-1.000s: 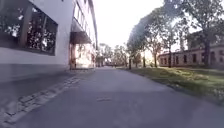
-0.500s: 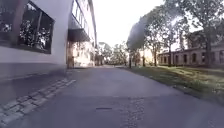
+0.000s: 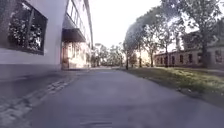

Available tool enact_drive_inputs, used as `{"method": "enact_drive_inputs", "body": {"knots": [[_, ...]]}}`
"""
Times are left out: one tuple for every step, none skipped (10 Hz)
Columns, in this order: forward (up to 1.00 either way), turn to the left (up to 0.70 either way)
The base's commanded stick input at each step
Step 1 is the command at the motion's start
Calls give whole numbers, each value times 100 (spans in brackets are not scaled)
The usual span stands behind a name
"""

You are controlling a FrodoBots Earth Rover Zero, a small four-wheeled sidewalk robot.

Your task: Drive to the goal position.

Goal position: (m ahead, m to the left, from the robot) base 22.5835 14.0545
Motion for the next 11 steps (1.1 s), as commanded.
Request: {"method": "enact_drive_inputs", "body": {"knots": [[70,0],[70,0],[70,0],[70,0],[70,0],[70,0],[70,0],[70,0],[70,0],[70,0],[70,0]]}}
